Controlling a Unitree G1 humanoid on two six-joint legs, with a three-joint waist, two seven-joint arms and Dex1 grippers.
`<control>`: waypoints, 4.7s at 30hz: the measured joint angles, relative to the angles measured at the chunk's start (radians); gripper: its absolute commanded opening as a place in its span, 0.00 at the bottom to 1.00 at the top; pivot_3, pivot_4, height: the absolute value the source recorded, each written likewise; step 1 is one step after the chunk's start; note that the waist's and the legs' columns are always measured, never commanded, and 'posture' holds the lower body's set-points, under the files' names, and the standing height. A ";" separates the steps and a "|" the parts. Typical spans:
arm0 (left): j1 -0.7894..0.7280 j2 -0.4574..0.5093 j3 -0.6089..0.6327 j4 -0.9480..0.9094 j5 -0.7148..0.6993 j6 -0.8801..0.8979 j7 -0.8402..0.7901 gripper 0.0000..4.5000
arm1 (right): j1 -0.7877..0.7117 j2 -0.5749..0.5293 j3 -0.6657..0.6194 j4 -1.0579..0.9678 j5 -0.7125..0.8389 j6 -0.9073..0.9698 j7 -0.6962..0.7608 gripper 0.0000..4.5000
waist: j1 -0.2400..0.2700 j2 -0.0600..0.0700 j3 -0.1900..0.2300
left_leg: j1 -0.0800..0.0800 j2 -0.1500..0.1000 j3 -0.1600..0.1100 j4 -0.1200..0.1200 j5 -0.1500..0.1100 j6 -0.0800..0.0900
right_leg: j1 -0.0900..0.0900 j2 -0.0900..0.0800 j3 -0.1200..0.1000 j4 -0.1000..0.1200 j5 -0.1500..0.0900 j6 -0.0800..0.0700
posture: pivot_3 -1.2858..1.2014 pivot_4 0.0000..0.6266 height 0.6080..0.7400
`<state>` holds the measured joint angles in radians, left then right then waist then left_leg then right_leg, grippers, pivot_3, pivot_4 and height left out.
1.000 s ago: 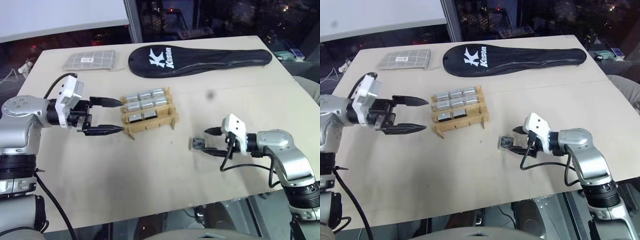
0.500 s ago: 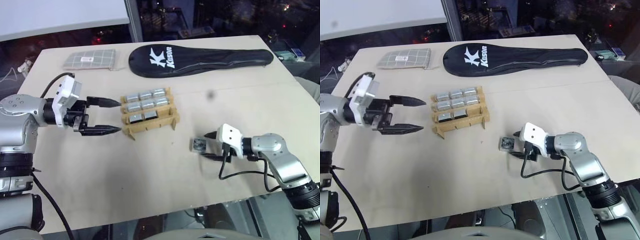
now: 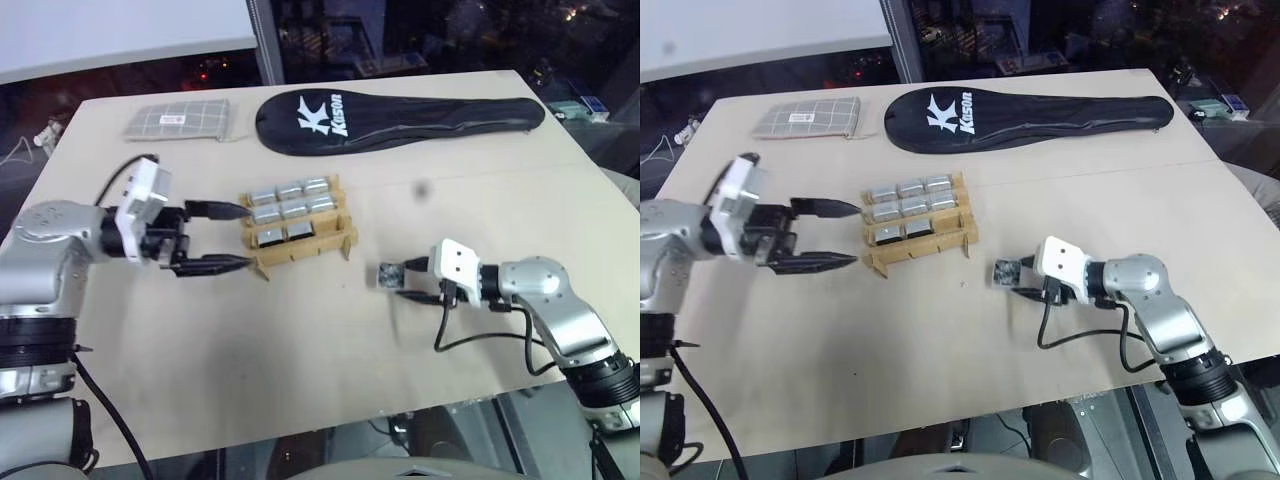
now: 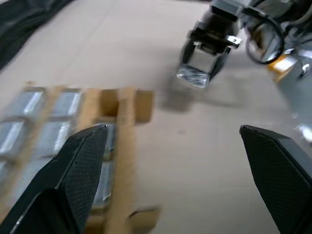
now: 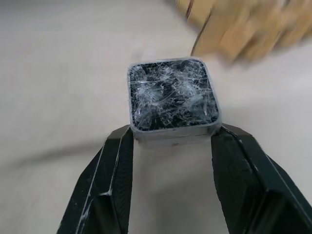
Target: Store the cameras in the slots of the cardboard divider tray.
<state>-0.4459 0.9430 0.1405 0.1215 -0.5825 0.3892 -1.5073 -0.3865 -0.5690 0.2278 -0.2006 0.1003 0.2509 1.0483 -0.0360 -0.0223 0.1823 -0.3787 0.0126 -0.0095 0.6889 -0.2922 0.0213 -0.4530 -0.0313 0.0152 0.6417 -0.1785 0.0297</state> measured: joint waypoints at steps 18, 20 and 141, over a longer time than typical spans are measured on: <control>-0.097 -0.196 -0.065 -0.220 -0.147 0.446 0.360 1.00 | -0.262 0.170 0.158 0.177 -0.300 -0.447 -0.226 0.39 | 0.000 0.000 0.000 | 0.000 -0.001 0.000 0.000 0.000 0.000 | 0.000 -0.001 0.000 0.000 0.003 -0.004 | 0.52 0.24 1.00; -0.117 -0.178 -0.065 -0.217 -0.156 0.482 0.359 1.00 | -0.262 0.169 0.160 0.185 -0.313 -0.472 -0.229 0.39 | -0.001 0.000 0.000 | 0.000 -0.001 0.000 0.000 0.000 0.000 | 0.000 -0.001 0.000 0.000 0.003 -0.004 | 0.52 0.24 1.00; -0.913 -0.384 -0.613 0.884 0.798 -0.417 -0.089 0.15 | 0.439 -0.215 -0.483 -0.486 0.501 0.341 -0.203 0.98 | 0.019 -0.004 0.000 | 0.000 -0.002 0.001 0.001 -0.001 0.001 | 0.005 0.000 0.002 0.000 -0.001 0.001 | 0.52 0.24 1.00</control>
<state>-1.3587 0.5588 -0.4725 1.0058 0.2158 -0.0278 -1.5960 0.0526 -0.7839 -0.2555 -0.6866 0.6009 0.5924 0.8449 -0.0166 -0.0261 0.1826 -0.3788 0.0109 -0.0087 0.6895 -0.2928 0.0224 -0.4475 -0.0310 0.0174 0.6415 -0.1792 0.0311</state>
